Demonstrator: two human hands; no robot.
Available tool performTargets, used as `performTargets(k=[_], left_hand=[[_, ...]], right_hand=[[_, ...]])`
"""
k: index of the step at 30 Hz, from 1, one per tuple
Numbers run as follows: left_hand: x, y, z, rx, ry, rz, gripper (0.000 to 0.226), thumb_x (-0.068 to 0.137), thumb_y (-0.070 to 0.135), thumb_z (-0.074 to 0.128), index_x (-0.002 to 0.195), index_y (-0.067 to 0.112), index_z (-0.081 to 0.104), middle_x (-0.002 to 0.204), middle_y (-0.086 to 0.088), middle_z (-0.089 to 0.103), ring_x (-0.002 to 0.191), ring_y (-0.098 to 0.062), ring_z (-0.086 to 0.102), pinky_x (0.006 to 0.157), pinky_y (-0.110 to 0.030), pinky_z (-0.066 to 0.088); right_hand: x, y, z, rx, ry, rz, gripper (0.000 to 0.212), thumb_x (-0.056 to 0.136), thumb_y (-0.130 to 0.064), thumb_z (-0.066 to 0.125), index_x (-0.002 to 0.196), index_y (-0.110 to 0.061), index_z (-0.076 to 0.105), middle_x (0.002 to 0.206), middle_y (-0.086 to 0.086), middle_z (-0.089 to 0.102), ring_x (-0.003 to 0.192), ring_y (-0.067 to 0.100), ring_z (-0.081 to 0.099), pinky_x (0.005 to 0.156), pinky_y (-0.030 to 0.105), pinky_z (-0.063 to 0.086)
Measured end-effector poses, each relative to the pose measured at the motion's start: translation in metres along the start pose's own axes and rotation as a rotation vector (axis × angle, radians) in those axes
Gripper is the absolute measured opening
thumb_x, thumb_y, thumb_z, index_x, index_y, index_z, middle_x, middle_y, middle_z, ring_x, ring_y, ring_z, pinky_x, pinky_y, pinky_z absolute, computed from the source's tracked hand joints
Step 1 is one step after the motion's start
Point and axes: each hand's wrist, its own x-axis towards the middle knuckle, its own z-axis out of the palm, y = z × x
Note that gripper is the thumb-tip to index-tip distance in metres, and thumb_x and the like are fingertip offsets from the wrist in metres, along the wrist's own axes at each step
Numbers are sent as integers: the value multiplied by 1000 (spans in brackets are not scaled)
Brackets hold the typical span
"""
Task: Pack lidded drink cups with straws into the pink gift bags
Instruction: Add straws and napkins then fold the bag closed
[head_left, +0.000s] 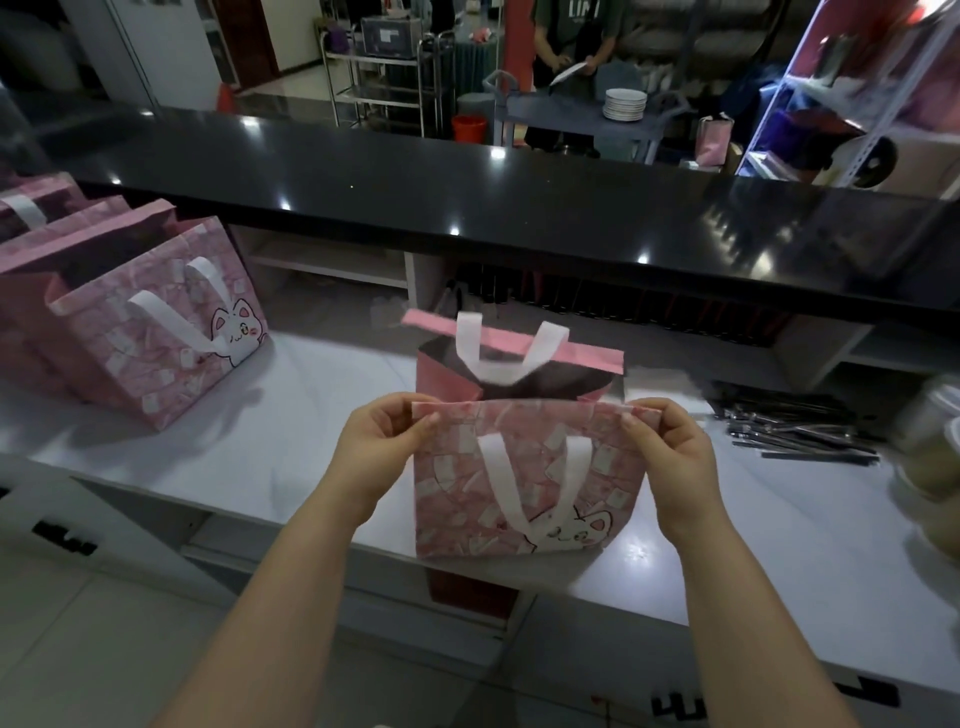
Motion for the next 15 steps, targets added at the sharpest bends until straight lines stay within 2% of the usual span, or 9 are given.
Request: performTargets(k=[2, 4, 7, 9, 11, 15], left_hand=[[0, -1, 0, 13, 64, 34, 17, 89, 10, 69, 83, 25, 76, 91, 3, 74, 88, -15, 69, 68, -19, 54], [0, -1, 6, 58, 104, 106, 17, 87, 11, 70, 81, 27, 74, 108, 13, 69, 97, -8, 65, 70, -18, 54], [2, 2, 15, 265, 161, 244, 7, 75, 37, 70, 81, 39, 68, 141, 19, 47, 127, -5, 46, 96, -31, 45], [6, 3, 14, 326, 161, 289, 14, 69, 49, 66, 81, 44, 67, 149, 19, 39, 138, -8, 34, 108, -43, 37], [11, 2, 10, 356, 107, 264, 20, 68, 53, 70, 85, 44, 68, 153, 22, 32, 144, -9, 25, 113, -56, 29], [21, -2, 0, 327, -45, 113, 45, 55, 65, 81, 93, 43, 73, 157, 27, 17, 149, -9, 7, 115, -60, 23]], right_hand=[[3, -1, -3, -24, -12, -25, 14, 91, -6, 63, 85, -18, 66, 76, -11, 69, 70, 1, 65, 57, 15, 51], [6, -3, -1, -40, -35, -45, 27, 90, -4, 62, 76, -26, 67, 94, -13, 71, 77, -2, 66, 58, 14, 51], [16, -7, 2, -12, -84, -47, 32, 89, 2, 60, 69, -22, 62, 124, -14, 62, 95, -7, 64, 64, 14, 53], [27, -9, 0, 23, -143, -14, 28, 88, 6, 57, 70, -15, 57, 134, -13, 58, 111, 3, 61, 75, 24, 54], [38, -11, -4, 60, -222, 35, 35, 88, 10, 51, 65, -16, 56, 138, -13, 56, 118, 16, 59, 80, 33, 52], [50, -11, -6, 105, -336, 106, 41, 86, 12, 47, 59, -17, 56, 140, -15, 54, 108, 13, 65, 66, 24, 53]])
